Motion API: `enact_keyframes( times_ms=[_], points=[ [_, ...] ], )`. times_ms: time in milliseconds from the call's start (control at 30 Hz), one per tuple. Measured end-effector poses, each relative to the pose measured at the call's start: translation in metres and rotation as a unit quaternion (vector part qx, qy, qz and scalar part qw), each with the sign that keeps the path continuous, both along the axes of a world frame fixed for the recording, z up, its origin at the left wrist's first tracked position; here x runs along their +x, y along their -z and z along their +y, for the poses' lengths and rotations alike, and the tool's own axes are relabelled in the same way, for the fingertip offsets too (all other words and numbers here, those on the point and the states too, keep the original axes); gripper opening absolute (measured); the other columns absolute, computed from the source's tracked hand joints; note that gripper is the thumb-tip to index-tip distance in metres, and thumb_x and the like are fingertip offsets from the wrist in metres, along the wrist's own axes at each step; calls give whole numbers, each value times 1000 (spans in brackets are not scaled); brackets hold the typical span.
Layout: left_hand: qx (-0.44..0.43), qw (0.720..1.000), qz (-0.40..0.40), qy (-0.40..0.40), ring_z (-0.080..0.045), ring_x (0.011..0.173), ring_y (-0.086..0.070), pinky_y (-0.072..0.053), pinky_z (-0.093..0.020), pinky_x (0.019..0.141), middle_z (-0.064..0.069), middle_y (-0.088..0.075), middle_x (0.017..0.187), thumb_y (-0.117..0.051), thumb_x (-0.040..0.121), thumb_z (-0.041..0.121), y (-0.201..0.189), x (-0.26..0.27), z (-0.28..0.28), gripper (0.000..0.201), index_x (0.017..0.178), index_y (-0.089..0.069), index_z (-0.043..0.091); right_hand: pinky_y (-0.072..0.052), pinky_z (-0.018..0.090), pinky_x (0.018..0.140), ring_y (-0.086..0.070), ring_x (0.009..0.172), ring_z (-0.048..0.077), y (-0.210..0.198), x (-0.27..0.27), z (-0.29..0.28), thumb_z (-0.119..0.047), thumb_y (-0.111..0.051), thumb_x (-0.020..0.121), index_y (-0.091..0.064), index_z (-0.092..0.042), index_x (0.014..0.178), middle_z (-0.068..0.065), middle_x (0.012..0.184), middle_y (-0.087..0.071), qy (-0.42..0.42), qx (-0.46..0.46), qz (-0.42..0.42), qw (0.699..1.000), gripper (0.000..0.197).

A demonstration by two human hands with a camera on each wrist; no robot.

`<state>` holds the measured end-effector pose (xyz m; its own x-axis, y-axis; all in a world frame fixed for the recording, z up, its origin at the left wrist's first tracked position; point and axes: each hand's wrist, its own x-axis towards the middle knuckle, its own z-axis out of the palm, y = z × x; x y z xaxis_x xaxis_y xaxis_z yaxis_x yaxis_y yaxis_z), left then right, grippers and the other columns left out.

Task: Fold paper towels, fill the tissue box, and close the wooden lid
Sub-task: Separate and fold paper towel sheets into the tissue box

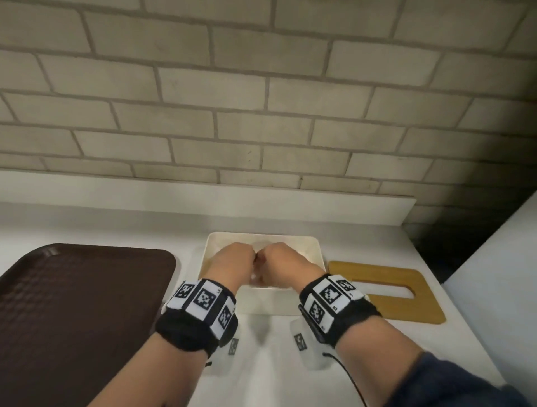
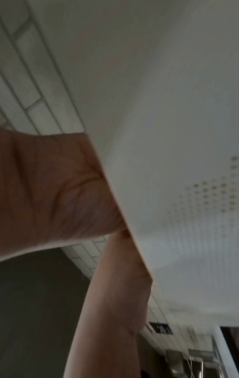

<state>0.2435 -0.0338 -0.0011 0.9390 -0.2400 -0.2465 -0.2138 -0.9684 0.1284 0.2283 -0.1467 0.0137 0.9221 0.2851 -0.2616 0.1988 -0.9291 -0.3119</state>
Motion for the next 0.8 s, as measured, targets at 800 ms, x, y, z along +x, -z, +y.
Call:
enact_keyframes(
  times_ms=[800],
  points=[
    [-240, 954, -128, -129, -9, 110, -59, -44, -21, 89, 11, -64, 120, -52, 95, 20, -3, -161, 39, 34, 128, -56, 29, -39, 18, 93, -51, 107, 5, 0, -146, -63, -12, -59, 86, -60, -30, 117, -13, 120, -57, -127, -18, 24, 991, 36]
  ],
)
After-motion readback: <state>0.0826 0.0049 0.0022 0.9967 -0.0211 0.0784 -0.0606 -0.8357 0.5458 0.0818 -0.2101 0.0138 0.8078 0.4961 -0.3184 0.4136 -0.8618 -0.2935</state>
